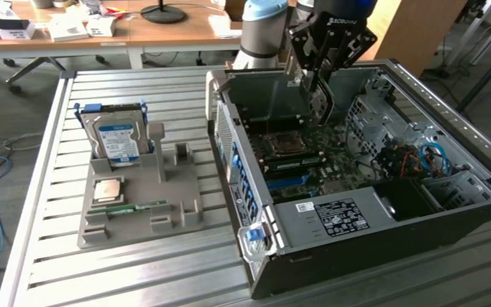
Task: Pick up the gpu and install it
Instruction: 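Pick up the gpu and move the gpu toward the slot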
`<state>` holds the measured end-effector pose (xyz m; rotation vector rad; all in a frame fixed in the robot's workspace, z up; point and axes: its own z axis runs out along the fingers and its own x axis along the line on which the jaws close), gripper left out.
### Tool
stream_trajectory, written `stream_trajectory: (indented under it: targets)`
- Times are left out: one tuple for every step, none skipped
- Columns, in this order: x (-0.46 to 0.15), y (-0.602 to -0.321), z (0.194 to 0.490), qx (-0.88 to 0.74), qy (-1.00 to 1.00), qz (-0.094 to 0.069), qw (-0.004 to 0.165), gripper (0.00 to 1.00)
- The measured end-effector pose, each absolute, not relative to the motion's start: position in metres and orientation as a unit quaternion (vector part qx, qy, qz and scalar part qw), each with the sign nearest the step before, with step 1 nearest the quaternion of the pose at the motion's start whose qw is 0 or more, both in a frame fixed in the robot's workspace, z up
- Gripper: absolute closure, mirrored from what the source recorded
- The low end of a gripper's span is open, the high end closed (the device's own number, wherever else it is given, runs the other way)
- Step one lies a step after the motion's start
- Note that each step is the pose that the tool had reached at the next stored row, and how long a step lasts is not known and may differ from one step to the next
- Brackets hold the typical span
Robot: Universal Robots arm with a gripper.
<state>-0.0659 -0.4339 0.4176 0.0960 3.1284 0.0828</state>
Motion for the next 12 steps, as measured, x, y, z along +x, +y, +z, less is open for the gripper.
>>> stream_trajectory:
  targets:
    - [-0.061,-0.434,0.418,0.031,0.999,0.027,0.005,0.74]
    - [-0.057,-0.434,0.418,0.031,0.999,0.027,0.005,0.74]
    - [-0.054,-0.434,0.418,0.031,0.999,0.027,0.005,0.74]
    - [-0.052,-0.434,0.418,0.031,0.999,0.027,0.005,0.74]
    - [-0.05,-0.434,0.418,0.031,0.999,0.027,0.005,0.74]
    - [-0.049,-0.434,0.418,0.031,0.999,0.027,0.005,0.74]
    - [-0.047,-0.434,0.418,0.031,0.999,0.027,0.005,0.74]
    - [-0.047,-0.434,0.418,0.031,0.999,0.027,0.005,0.74]
    - [-0.047,-0.434,0.418,0.031,0.999,0.027,0.005,0.74]
    - [-0.047,-0.434,0.418,0.031,0.999,0.027,0.005,0.74]
    - [-0.047,-0.434,0.418,0.031,0.999,0.027,0.005,0.74]
    - [-0.047,-0.434,0.418,0.031,0.999,0.027,0.005,0.74]
